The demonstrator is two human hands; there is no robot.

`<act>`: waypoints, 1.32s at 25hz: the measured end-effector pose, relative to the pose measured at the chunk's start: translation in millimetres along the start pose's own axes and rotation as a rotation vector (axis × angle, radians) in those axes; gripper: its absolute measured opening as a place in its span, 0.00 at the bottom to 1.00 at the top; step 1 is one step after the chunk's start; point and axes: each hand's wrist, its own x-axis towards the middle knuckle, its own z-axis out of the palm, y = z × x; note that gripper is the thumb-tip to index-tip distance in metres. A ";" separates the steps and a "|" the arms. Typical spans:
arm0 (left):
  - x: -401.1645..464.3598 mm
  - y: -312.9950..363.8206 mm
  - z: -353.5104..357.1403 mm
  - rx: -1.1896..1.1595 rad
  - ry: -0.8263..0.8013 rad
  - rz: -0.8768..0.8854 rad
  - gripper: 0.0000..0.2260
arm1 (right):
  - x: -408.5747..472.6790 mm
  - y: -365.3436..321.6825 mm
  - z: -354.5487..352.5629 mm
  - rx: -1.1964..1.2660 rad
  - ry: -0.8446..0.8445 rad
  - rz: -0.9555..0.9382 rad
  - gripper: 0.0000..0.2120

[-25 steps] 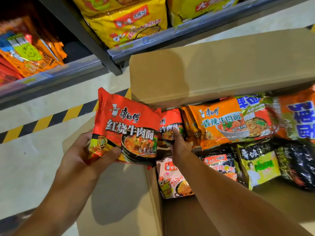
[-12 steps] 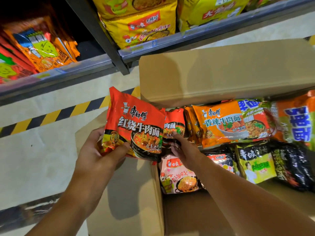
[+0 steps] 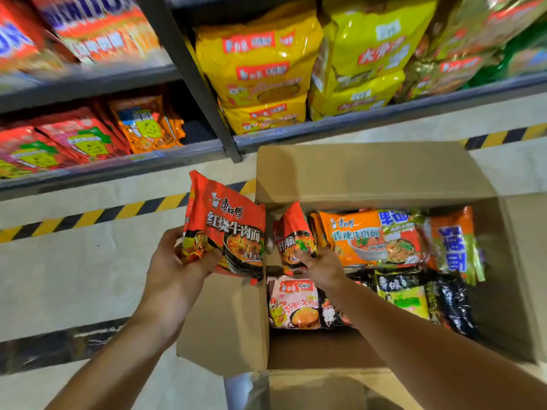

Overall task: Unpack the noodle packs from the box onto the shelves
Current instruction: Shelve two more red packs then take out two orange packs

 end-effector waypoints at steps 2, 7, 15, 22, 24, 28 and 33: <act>-24.3 21.7 -8.5 -0.013 0.019 0.001 0.22 | -33.4 -24.6 -17.8 -0.017 -0.002 -0.065 0.08; -104.3 94.7 -38.4 -0.048 -0.010 0.067 0.20 | -138.0 -93.6 -76.3 0.007 -0.062 -0.197 0.13; -269.5 232.2 -112.5 -0.151 -0.011 0.214 0.19 | -372.4 -215.8 -189.7 0.018 -0.178 -0.418 0.13; -412.0 317.0 -159.7 -0.260 -0.071 0.373 0.17 | -536.6 -288.7 -266.7 0.073 -0.180 -0.633 0.15; -437.6 327.7 -165.3 -0.306 -0.049 0.400 0.18 | -566.4 -301.9 -285.1 0.090 -0.201 -0.696 0.14; -486.8 352.1 -171.2 -0.415 -0.001 0.494 0.15 | -616.4 -330.9 -310.8 0.054 -0.229 -0.860 0.14; -537.6 375.3 -198.5 -0.555 0.060 0.547 0.16 | -660.6 -366.2 -314.5 0.094 -0.330 -0.968 0.13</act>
